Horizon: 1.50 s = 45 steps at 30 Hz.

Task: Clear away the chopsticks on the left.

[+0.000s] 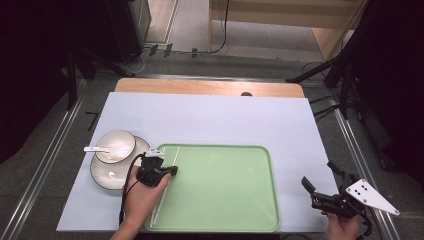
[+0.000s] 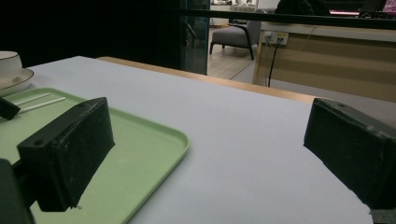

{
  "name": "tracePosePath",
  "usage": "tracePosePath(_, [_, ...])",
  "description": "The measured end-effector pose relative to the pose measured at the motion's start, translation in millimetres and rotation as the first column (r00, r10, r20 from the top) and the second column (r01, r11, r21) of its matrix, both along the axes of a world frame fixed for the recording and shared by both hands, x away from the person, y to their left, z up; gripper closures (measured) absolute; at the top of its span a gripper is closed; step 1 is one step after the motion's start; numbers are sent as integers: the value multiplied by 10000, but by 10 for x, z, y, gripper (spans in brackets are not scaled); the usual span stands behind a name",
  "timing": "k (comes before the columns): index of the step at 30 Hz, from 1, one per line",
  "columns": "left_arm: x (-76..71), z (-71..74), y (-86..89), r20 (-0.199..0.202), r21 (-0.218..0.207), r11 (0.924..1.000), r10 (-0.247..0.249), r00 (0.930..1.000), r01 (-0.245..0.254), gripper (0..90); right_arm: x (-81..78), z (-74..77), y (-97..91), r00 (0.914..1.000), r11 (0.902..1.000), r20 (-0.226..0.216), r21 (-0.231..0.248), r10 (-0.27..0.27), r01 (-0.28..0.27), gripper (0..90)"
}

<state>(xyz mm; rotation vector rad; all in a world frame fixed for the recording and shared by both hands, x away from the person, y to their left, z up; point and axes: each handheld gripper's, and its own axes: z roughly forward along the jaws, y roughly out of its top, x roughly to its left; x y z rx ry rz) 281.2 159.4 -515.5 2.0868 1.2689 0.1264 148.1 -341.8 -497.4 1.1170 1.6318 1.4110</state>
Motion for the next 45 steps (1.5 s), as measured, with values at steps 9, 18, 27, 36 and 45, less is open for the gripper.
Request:
tracePosePath(9, [23,-8,76,251,-69,9989,459,9986,-457,900,-2,1,-5,10000,10000,-38,-2,-23,23,18])
tracePosePath(18, [-341,121,267,525,441,9988,-230,9984,207,900,-11,0,-7,10000,10000,-10,-4,20,-20,19])
tracePosePath(27, [-680,80,423,546,586,9975,-437,9976,405,900,-12,9,-12,10000,10000,11,24,13,-13,19])
tracePosePath(36, [-740,64,366,498,748,9950,-707,9963,669,900,-9,10,-4,10000,10000,-4,-21,19,-19,18])
tracePosePath(45, [-735,33,329,259,667,9949,-776,9967,757,900,-3,4,-4,10000,10000,-46,-4,68,-68,18])
